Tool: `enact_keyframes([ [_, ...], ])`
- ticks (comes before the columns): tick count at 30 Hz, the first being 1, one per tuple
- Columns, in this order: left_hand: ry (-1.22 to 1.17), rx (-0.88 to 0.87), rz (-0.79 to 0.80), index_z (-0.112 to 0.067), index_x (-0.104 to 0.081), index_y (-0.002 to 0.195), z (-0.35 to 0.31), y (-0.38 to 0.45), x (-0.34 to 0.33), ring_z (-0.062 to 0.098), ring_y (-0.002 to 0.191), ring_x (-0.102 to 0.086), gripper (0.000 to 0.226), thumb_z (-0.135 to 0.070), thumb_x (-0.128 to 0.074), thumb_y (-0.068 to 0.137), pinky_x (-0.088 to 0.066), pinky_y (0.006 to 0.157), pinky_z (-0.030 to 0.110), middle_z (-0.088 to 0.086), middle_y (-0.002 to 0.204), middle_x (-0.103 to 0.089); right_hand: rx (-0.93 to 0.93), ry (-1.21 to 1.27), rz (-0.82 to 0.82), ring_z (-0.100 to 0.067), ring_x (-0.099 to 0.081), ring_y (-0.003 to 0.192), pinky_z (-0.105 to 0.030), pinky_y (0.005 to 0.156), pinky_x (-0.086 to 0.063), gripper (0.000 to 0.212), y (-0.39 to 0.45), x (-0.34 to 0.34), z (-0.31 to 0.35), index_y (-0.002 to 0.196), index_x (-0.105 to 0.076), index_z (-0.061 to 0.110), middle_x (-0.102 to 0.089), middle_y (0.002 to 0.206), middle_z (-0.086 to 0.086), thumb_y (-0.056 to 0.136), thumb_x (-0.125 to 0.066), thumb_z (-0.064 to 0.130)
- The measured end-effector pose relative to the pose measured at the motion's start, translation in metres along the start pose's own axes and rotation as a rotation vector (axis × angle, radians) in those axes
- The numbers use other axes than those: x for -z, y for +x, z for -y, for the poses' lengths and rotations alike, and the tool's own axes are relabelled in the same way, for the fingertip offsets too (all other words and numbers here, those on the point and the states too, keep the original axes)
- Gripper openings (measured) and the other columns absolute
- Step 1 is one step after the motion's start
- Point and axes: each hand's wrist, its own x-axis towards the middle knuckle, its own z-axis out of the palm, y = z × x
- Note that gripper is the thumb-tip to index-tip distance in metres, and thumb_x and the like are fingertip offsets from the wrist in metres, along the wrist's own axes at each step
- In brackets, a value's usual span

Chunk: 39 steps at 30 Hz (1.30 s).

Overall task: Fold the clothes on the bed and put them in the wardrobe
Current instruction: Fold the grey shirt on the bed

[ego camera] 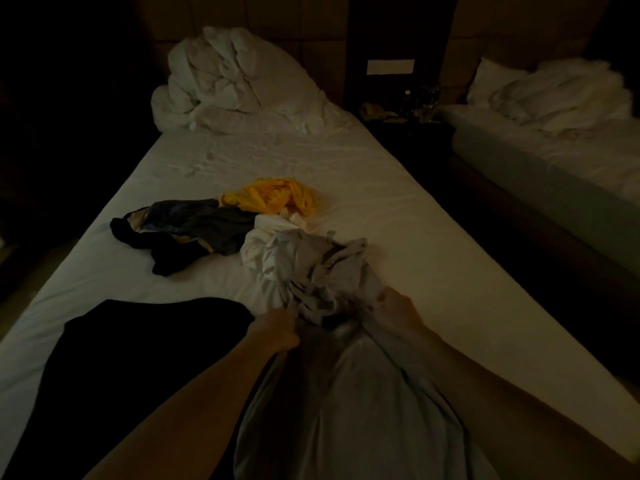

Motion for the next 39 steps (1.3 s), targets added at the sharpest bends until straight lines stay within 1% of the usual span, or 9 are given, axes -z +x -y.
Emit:
enact_keyframes([
  [2,0.004,-0.004,0.064,-0.011,-0.024,0.15,-0.012,-0.026,-0.009,0.029,0.113,-0.057,0.078,-0.032,-0.065,0.086,-0.049,0.084,0.035,0.011,0.13,-0.054,-0.088,-0.148,0.048,-0.034,-0.048,0.121,-0.038,0.095,-0.043,0.063,-0.031,-0.006,-0.035,0.132,-0.044,0.012,-0.049,0.133,-0.015,0.09,-0.051,0.058],
  [5,0.0,0.046,0.189,-0.007,-0.054,0.128,-0.023,-0.066,-0.034,0.03,0.115,-0.058,0.048,-0.029,-0.066,0.087,-0.048,0.091,0.033,0.013,0.129,-0.056,-0.195,-0.219,-0.004,-0.035,-0.042,0.125,-0.045,0.1,-0.041,0.057,-0.076,-0.016,-0.075,0.134,-0.039,0.014,-0.043,0.137,-0.014,0.095,-0.042,0.056],
  [10,0.121,0.129,0.205,-0.007,-0.061,0.124,-0.027,-0.121,-0.076,0.026,0.115,-0.06,0.039,-0.025,-0.065,0.089,-0.05,0.097,0.035,0.014,0.129,-0.059,-0.233,-0.191,0.03,-0.034,-0.055,0.116,-0.037,0.094,-0.048,0.064,-0.134,-0.007,-0.108,0.131,-0.046,0.01,-0.052,0.132,-0.015,0.086,-0.059,0.055],
  [15,0.136,0.091,0.079,-0.011,-0.043,0.141,-0.032,-0.165,-0.09,0.028,0.127,-0.049,0.066,-0.031,-0.072,0.085,-0.045,0.102,0.034,0.012,0.143,-0.045,-0.03,-0.12,0.137,-0.03,-0.058,0.1,-0.033,0.083,-0.048,0.074,-0.186,-0.003,-0.116,0.126,-0.044,0.018,-0.057,0.122,-0.014,0.066,-0.066,0.055],
  [20,-0.023,0.106,-0.069,-0.012,-0.034,0.14,-0.026,-0.193,-0.105,0.032,0.1,-0.061,0.058,-0.014,-0.061,0.09,-0.058,0.075,0.037,0.015,0.131,-0.051,0.102,-0.141,0.031,-0.029,-0.061,0.099,-0.029,0.079,-0.045,0.051,-0.217,-0.002,-0.117,0.131,-0.046,0.024,-0.06,0.122,-0.015,0.087,-0.058,0.046],
  [25,0.042,0.148,-0.214,-0.013,-0.034,0.141,-0.036,-0.209,-0.104,0.033,0.11,-0.061,0.062,-0.008,-0.061,0.085,-0.057,0.084,0.04,0.016,0.129,-0.052,0.161,-0.24,-0.06,-0.035,-0.06,0.102,-0.037,0.084,-0.05,0.061,-0.235,-0.013,-0.1,0.139,-0.039,0.024,-0.058,0.117,-0.014,0.086,-0.058,0.048],
  [30,-0.461,0.072,-0.188,-0.005,-0.06,0.107,-0.049,-0.208,-0.107,0.029,0.072,-0.071,0.039,-0.039,-0.064,0.089,-0.061,0.064,0.037,0.016,0.091,-0.068,0.258,0.009,0.067,-0.028,-0.067,0.092,-0.033,0.071,-0.056,0.038,-0.248,-0.032,-0.078,0.13,-0.054,0.018,-0.064,0.115,-0.01,0.093,-0.058,0.023],
  [35,-0.1,-0.145,-0.237,-0.019,-0.07,0.101,-0.026,-0.203,-0.121,0.018,0.094,-0.065,0.017,-0.024,-0.058,0.091,-0.055,0.085,0.032,0.003,0.106,-0.069,0.466,-0.499,0.139,-0.029,-0.049,0.126,-0.035,0.098,-0.043,0.049,-0.243,-0.038,-0.12,0.133,-0.054,0.028,-0.052,0.138,-0.008,0.091,-0.042,0.005],
  [39,0.208,-0.541,-0.164,-0.023,-0.069,0.111,-0.004,-0.196,-0.14,0.013,0.123,-0.052,0.034,-0.004,-0.053,0.088,-0.04,0.104,0.025,-0.005,0.131,-0.059,0.667,-0.882,0.17,-0.026,-0.046,0.132,-0.037,0.097,-0.048,0.081,-0.238,-0.043,-0.149,0.138,-0.044,0.025,-0.046,0.145,-0.004,0.065,-0.072,0.003],
])
